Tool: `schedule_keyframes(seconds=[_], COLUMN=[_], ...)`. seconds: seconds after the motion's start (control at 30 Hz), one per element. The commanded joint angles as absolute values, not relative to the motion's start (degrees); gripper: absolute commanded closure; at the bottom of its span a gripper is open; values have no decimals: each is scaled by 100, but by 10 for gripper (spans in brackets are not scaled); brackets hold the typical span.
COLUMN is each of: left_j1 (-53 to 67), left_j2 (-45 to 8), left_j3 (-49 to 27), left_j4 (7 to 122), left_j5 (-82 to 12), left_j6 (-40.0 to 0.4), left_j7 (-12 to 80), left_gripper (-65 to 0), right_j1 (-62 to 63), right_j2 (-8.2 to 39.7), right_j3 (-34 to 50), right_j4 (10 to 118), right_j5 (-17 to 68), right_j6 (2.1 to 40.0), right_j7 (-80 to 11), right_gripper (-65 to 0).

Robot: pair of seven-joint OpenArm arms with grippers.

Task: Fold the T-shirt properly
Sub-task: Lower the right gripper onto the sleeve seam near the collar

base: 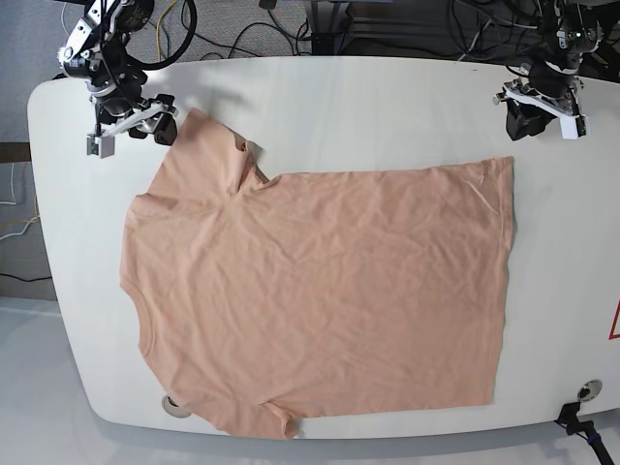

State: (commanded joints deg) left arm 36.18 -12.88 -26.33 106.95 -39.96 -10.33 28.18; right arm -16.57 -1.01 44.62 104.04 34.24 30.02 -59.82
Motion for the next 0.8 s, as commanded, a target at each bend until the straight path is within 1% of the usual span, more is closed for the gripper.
schedule_keyframes(seconds=[0.1, 0.2, 0.4, 0.47, 0.63, 0.8], left_j1=[3609, 3582, 3442, 3433, 3433, 3433], left_j2=[-1305, -1446, -1508, -1613, -1631, -1648], left_j3=[-2633, -2633, -2633, -2615, -2624, -2624], left_j4=[10695, 10695, 10695, 10695, 10695, 10695], left_j5=[-3996, -3996, -3987, -3987, -3987, -3987], left_j6=[-1033, -1033, -1033, -1033, -1033, -1033], left_j7=[2818, 2818, 2826, 2826, 2826, 2826], left_gripper=[-213, -213, -213, -213, -215, -215], right_j1=[-1701, -1719, -1710, -1710, -1675, -1666], right_j2=[-163, -356, -637, -664, -734, -752], right_j3=[4620, 4629, 4620, 4602, 4593, 4391], right_j4=[10404, 10404, 10404, 10396, 10387, 10387], right_j5=[3424, 3424, 3424, 3424, 3424, 3424], right_j6=[3011, 3011, 3011, 3011, 2976, 2958], right_j7=[-6237, -6492, -6695, -6695, -6695, -6695], right_gripper=[-350, -350, -351, -350, -350, -350])
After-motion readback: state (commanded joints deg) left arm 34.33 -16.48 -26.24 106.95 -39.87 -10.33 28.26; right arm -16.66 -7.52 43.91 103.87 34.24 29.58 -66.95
